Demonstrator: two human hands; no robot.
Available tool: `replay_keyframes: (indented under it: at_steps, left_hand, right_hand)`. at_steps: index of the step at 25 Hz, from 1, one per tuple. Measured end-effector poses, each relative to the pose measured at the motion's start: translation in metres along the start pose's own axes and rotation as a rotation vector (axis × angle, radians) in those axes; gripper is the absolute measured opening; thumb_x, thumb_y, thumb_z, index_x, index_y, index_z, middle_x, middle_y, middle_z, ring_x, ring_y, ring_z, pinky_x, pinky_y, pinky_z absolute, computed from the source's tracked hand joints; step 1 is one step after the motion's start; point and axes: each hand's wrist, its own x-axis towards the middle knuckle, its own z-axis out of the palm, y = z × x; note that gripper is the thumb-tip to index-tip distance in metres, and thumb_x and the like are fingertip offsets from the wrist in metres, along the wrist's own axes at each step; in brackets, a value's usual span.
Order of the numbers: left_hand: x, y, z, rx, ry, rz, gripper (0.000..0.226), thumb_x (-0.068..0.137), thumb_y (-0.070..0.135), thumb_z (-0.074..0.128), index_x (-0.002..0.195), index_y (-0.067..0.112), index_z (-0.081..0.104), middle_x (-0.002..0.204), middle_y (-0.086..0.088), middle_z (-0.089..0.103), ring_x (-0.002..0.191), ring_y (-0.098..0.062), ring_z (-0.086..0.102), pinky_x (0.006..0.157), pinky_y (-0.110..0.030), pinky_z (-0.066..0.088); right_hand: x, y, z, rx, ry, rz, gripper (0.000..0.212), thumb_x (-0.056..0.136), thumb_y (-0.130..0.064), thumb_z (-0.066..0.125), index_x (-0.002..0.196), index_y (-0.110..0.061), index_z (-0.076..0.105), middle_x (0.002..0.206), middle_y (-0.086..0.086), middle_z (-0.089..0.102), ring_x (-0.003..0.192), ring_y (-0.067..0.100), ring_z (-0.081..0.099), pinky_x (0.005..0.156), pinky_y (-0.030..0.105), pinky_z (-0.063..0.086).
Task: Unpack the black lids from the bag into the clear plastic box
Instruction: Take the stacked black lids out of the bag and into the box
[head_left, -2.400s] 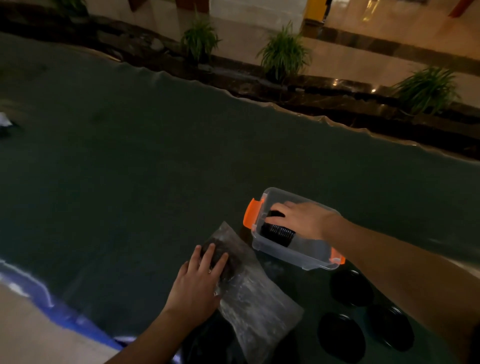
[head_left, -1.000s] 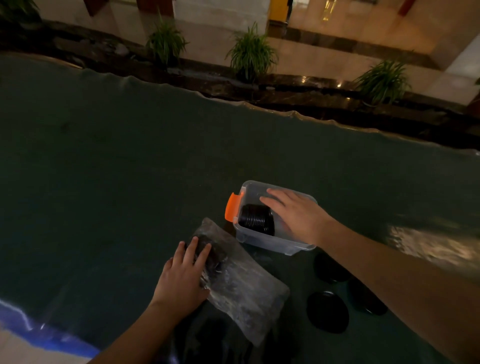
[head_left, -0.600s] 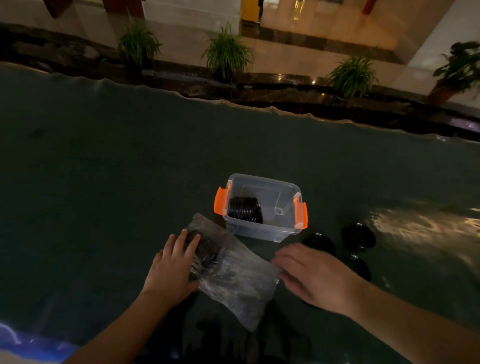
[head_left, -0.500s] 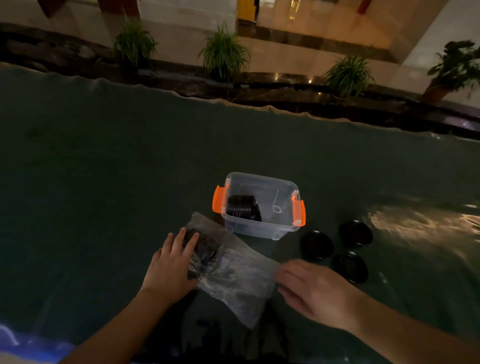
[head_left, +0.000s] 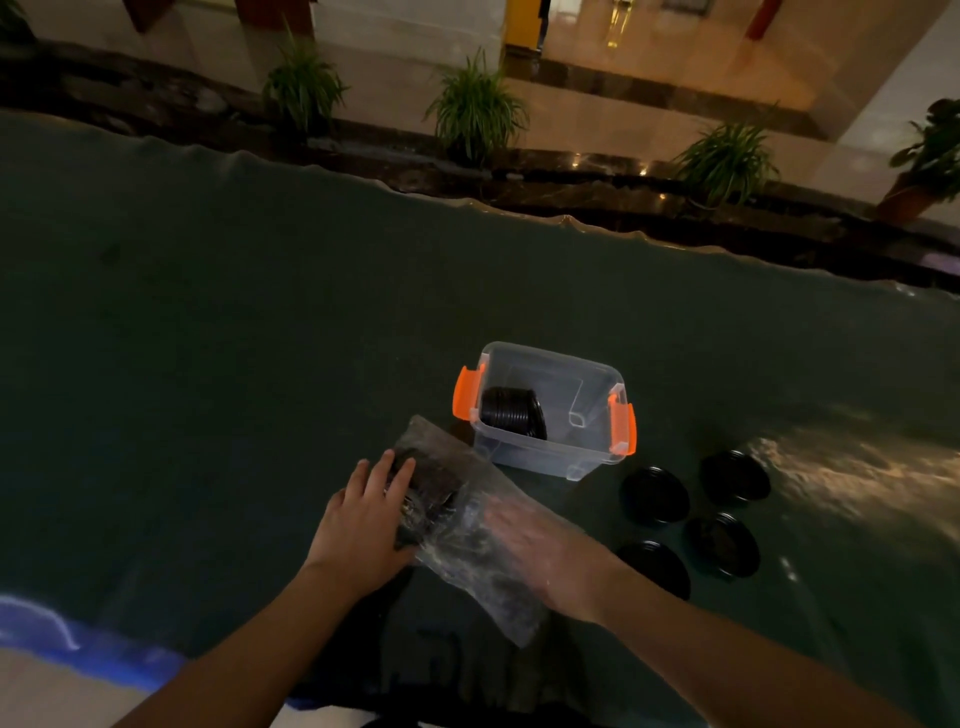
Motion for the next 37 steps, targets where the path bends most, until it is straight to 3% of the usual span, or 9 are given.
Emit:
replay_keyframes:
  at_steps: [5,8,12,15,20,23,26,33,37]
  left_hand:
    - [-0.001,-0.004,0.001,-0.062,-0.018,-0.045,0.123,0.074,0.076,0.064,0.158,0.02,-0.006,0.169,-0.006,0.005,0.153,-0.032,0.01,0.118,-0.051,0.027]
    - [-0.002,-0.007,0.001,-0.123,-0.018,-0.031,0.122,0.075,0.072,0.067,0.158,0.021,-0.006,0.169,-0.004,0.006,0.153,-0.029,0.011,0.12,-0.051,0.026]
    - [-0.001,-0.009,0.002,-0.188,0.033,0.017,0.115,0.076,0.061,0.072,0.158,0.021,0.003,0.167,-0.003,0.014,0.151,-0.025,0.019,0.119,-0.046,0.029]
    - [0.0,-0.01,0.002,-0.234,0.065,0.039,0.111,0.075,0.057,0.075,0.158,0.021,0.01,0.166,-0.003,0.019,0.149,-0.022,0.026,0.119,-0.043,0.031]
    - [0.0,-0.012,0.0,-0.222,0.079,0.041,0.11,0.074,0.065,0.066,0.157,0.018,0.012,0.162,-0.003,0.025,0.146,-0.023,0.029,0.115,-0.046,0.034]
    - [0.0,-0.014,-0.002,-0.141,0.078,0.0,0.112,0.074,0.068,0.065,0.156,0.016,0.009,0.161,-0.004,0.024,0.147,-0.025,0.024,0.116,-0.047,0.031]
    - [0.0,-0.013,-0.006,-0.071,0.057,-0.023,0.119,0.072,0.077,0.059,0.158,0.014,0.005,0.164,-0.006,0.018,0.15,-0.028,0.018,0.118,-0.05,0.026]
    - [0.001,-0.013,-0.013,0.054,-0.015,-0.067,0.133,0.066,0.089,0.051,0.157,0.009,-0.005,0.166,-0.009,0.008,0.152,-0.033,0.01,0.118,-0.057,0.023]
    - [0.0,-0.014,-0.014,0.146,-0.04,-0.113,0.137,0.066,0.089,0.054,0.156,0.006,-0.008,0.166,-0.01,0.007,0.152,-0.034,0.008,0.117,-0.059,0.024]
  right_hand:
    - [0.066,-0.008,-0.005,0.002,-0.022,-0.006,0.084,0.102,-0.028,0.044,0.151,-0.033,-0.024,0.162,-0.008,-0.02,0.147,0.004,-0.025,0.115,0.035,-0.015]
    - [0.082,-0.013,-0.012,0.061,-0.001,-0.03,0.091,0.103,-0.042,0.048,0.15,-0.039,-0.031,0.163,-0.013,-0.025,0.145,0.0,-0.028,0.114,0.03,-0.015]
    - [0.103,-0.017,-0.021,0.039,0.023,-0.139,0.1,0.097,-0.047,0.06,0.156,-0.031,-0.02,0.17,-0.001,-0.006,0.154,0.012,-0.009,0.122,0.035,-0.001]
    - [0.121,-0.017,-0.026,0.118,0.049,-0.174,0.092,0.094,-0.031,0.068,0.161,-0.014,0.008,0.169,0.007,0.01,0.155,0.018,0.005,0.125,0.038,0.012]
    - [0.148,-0.021,-0.031,0.342,-0.054,-0.155,0.089,0.088,-0.003,0.073,0.157,-0.004,0.017,0.163,0.018,0.025,0.151,0.026,0.018,0.124,0.042,0.014]
    - [0.146,-0.017,-0.028,0.241,0.033,-0.194,0.082,0.087,-0.011,0.074,0.156,-0.005,0.03,0.159,0.017,0.033,0.146,0.029,0.031,0.122,0.038,0.024]
    - [0.136,-0.017,-0.021,0.076,0.168,-0.265,0.072,0.092,-0.025,0.069,0.152,-0.01,0.033,0.15,0.01,0.037,0.134,0.021,0.041,0.115,0.029,0.034]
    - [0.127,-0.016,-0.025,0.125,-0.026,-0.169,0.079,0.089,-0.015,0.07,0.156,-0.011,0.03,0.158,0.013,0.033,0.146,0.031,0.028,0.119,0.047,0.028]
    - [0.104,-0.013,-0.031,-0.12,-0.098,-0.19,0.081,0.09,-0.021,0.07,0.154,-0.026,0.02,0.153,0.003,0.029,0.138,0.028,0.036,0.099,0.051,0.051]
